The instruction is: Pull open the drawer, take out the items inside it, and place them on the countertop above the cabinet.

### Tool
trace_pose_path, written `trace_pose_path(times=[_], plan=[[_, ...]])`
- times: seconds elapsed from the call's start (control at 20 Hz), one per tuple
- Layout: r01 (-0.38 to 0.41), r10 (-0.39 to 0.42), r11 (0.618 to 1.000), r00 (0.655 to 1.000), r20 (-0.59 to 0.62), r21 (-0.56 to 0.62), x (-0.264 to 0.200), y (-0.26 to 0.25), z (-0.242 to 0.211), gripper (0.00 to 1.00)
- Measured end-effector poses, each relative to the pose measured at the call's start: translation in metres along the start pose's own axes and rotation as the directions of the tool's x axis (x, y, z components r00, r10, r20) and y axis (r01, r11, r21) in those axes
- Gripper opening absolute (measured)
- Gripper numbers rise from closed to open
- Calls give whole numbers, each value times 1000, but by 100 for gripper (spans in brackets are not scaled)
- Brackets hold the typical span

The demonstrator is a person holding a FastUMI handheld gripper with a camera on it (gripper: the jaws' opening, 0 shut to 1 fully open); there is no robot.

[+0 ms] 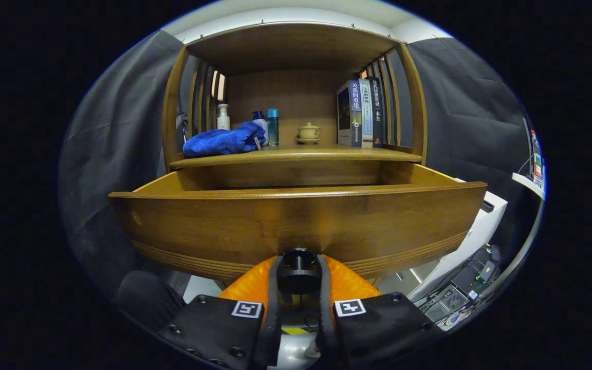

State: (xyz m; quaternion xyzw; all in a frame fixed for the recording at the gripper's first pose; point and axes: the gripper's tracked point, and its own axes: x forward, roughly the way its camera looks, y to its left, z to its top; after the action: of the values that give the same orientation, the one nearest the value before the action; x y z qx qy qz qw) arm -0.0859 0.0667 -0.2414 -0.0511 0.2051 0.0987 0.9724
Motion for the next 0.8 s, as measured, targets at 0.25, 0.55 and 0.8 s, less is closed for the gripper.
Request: trace_pose_path(times=[0.25,0.55,0.8], plan=[[-4,4,1000,1000,-19,-8,-14,0,-7,38],[-7,7,1000,1000,-28,-12,-22,0,-10,38],[-2,2,1000,1000,-29,5,-22,0,-10,38]])
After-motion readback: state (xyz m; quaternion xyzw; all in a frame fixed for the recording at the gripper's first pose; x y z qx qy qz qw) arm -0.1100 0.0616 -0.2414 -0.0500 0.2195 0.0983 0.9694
